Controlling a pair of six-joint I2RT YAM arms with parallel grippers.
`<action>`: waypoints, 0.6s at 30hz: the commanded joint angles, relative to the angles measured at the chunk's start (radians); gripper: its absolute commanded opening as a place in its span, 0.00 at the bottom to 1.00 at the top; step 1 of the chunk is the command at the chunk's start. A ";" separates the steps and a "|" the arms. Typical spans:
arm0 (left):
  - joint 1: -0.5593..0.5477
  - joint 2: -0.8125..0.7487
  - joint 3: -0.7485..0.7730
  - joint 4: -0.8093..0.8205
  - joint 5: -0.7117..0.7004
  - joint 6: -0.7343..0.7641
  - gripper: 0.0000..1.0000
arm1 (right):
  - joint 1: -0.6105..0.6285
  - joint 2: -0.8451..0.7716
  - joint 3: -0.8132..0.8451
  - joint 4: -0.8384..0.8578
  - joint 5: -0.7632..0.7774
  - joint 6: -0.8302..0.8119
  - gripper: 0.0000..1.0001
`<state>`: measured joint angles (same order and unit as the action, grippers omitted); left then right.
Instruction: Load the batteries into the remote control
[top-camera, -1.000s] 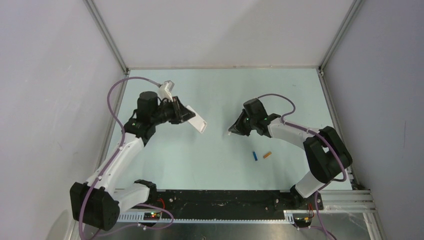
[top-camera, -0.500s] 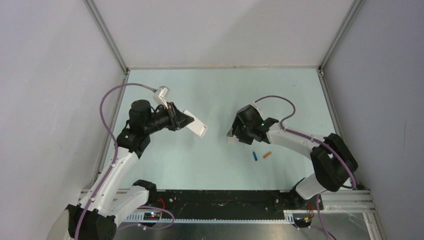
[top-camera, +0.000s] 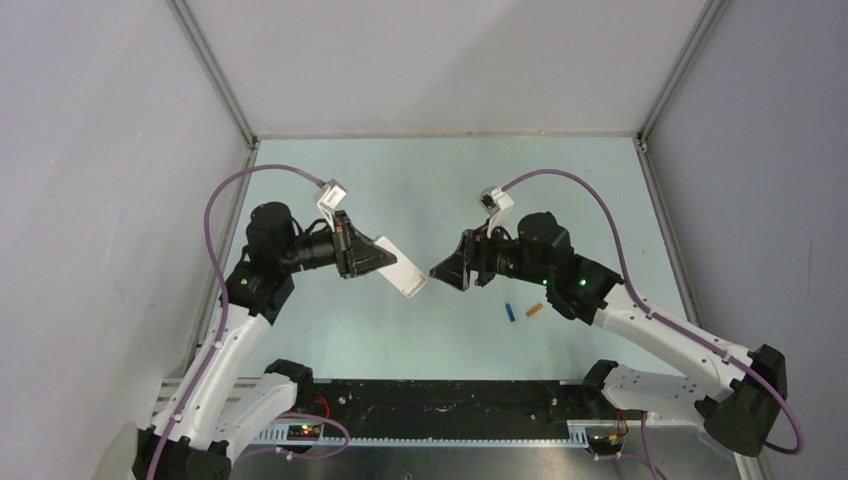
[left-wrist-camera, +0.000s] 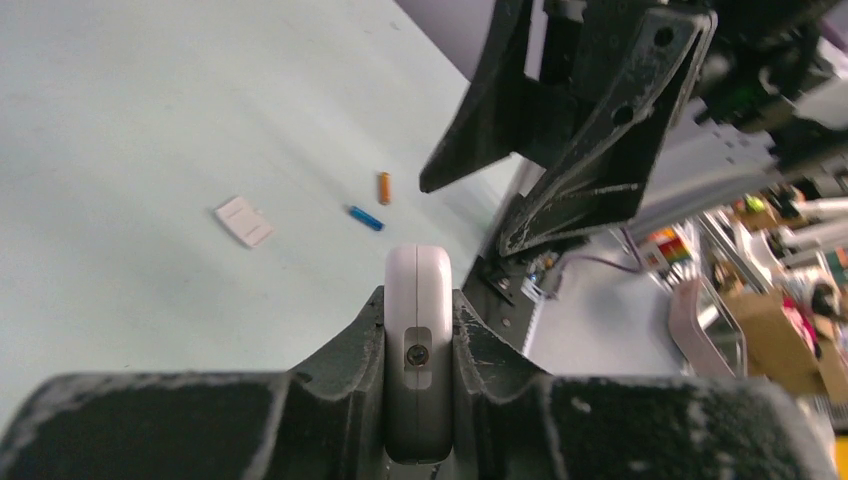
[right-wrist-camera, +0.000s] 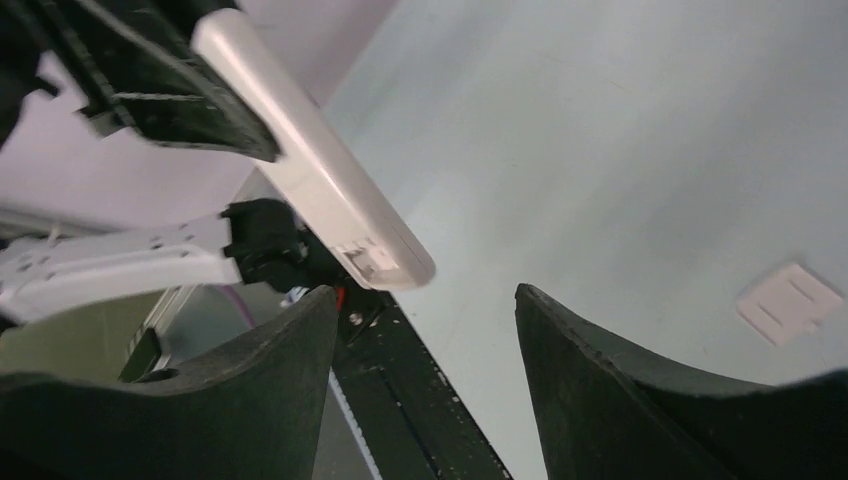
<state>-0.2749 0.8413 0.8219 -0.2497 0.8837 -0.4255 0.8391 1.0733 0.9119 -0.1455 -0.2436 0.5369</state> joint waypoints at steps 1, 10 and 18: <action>-0.018 -0.036 0.068 0.037 0.204 0.049 0.00 | 0.014 -0.042 -0.011 0.118 -0.189 -0.102 0.70; -0.070 -0.066 0.095 0.037 0.334 0.079 0.00 | 0.090 -0.005 0.004 0.206 -0.315 -0.117 0.74; -0.077 -0.052 0.101 0.037 0.310 0.056 0.00 | 0.106 0.028 0.026 0.201 -0.381 -0.114 0.68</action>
<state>-0.3458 0.7849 0.8776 -0.2462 1.1793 -0.3725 0.9360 1.0885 0.9024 0.0200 -0.5613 0.4397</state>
